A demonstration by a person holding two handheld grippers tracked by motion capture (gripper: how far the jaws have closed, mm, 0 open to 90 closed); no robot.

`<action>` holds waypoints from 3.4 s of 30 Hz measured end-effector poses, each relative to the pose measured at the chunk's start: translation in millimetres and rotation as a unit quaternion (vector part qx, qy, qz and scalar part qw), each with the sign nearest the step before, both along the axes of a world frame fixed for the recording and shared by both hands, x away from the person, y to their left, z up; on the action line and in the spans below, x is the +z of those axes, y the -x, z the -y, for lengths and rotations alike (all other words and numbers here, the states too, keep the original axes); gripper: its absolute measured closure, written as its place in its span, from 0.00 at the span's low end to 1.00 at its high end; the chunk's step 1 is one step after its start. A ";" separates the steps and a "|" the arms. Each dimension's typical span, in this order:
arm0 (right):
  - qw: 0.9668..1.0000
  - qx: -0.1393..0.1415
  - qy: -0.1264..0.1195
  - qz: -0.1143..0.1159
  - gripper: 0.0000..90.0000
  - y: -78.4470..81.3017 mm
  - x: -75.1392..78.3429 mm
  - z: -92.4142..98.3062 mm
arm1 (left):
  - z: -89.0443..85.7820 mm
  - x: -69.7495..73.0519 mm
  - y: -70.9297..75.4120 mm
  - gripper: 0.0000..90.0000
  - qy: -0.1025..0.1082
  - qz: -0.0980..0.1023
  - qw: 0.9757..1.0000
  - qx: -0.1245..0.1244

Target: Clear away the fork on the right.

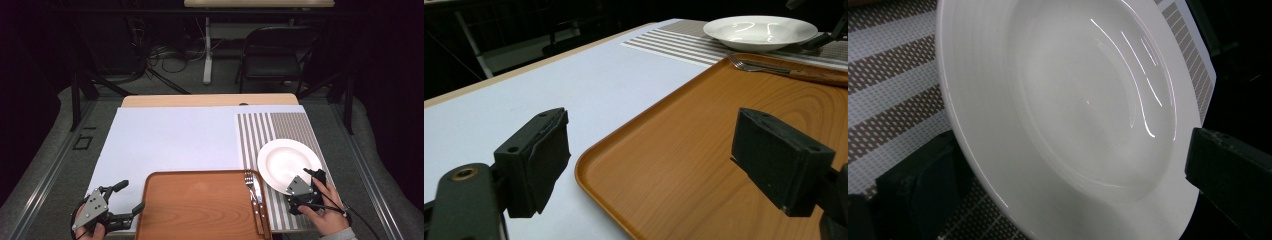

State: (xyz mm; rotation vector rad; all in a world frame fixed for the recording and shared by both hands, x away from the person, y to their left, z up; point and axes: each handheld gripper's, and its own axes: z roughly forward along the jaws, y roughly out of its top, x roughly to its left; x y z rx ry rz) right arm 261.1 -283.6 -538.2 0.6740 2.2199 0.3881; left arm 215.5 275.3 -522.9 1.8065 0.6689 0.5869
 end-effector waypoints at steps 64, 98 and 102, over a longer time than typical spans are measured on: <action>0.995 0.012 0.085 0.054 0.04 -12.3 -14.4 9.2 | 0.1 -0.3 -0.6 0.17 0.001 -0.001 1.000 -0.001; 0.996 0.053 0.067 0.037 0.27 -12.8 -8.2 4.6 | 0.1 0.1 -0.1 0.17 -0.001 0.000 1.000 0.000; 0.996 0.049 0.078 0.012 0.39 -13.0 -1.6 1.7 | 0.0 0.2 0.1 0.17 -0.001 0.001 1.000 0.001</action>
